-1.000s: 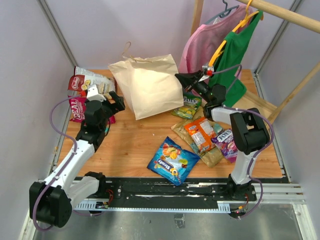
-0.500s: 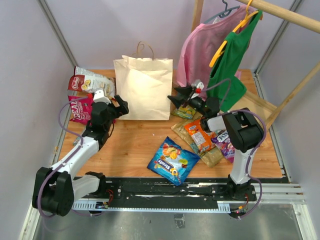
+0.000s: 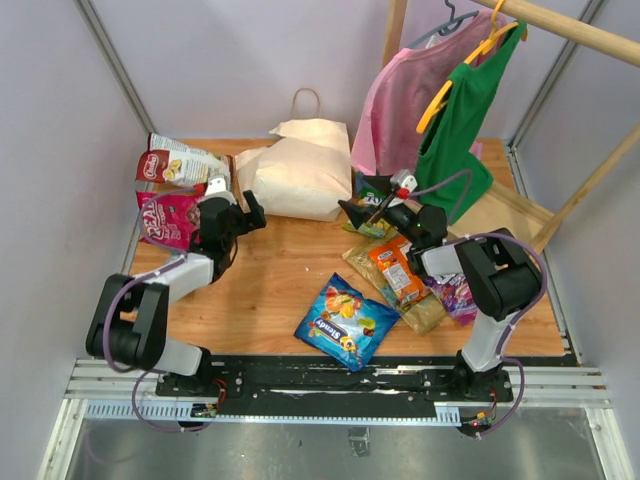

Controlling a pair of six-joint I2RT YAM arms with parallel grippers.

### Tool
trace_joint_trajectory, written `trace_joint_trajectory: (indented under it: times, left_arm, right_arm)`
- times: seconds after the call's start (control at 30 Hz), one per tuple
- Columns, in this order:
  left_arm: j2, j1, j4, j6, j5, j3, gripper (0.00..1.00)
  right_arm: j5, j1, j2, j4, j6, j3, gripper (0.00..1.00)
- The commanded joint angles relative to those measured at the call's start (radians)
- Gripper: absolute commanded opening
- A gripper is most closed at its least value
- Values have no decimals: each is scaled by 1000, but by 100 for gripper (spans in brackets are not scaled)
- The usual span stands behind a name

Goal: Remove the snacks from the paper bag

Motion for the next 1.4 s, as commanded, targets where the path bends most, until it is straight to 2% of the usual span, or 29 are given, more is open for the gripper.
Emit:
trace_joint_trajectory:
  times: [0.0,0.1,0.27,0.37,0.5,0.57,0.73,0.93,1.0,1.17,1.37]
  left_arm:
    - [102,18,24,5,18,124,100]
    - [95,30,-1,20,27,187,100]
    - [16,38,-121,58,117,278,100]
    - [-84,37,-187,65,149,295,100]
    - [-119,60,-304,65,57,369,100]
    - [-50,95,-375,62,56,455,100]
    - [243,139,-577,53,193,768,100]
    - [610,161,-844,39,368,1164,100]
    - [694,173,-900,30,417,1244,100]
    - [752,188,-881,13,521,1245,100]
    - [691,188,-818,6,557,1123,100]
  right_arm:
    - [177,35,-31,-18,116,14,97]
    - [294,64,-99,-256,103,57,94]
    - [498,82,-146,-863,170,279,92]
    - [531,81,-108,-1047,184,396,94]
    - [528,73,8,-1286,222,595,95]
    - [515,61,68,-1325,261,657,95]
    - [435,13,230,-1393,351,822,93]
    - [408,-22,351,-1487,348,989,91]
    - [381,-32,377,-1487,358,1010,90]
    - [288,-44,414,-1408,435,998,85]
    - [190,-45,427,-1274,558,939,75]
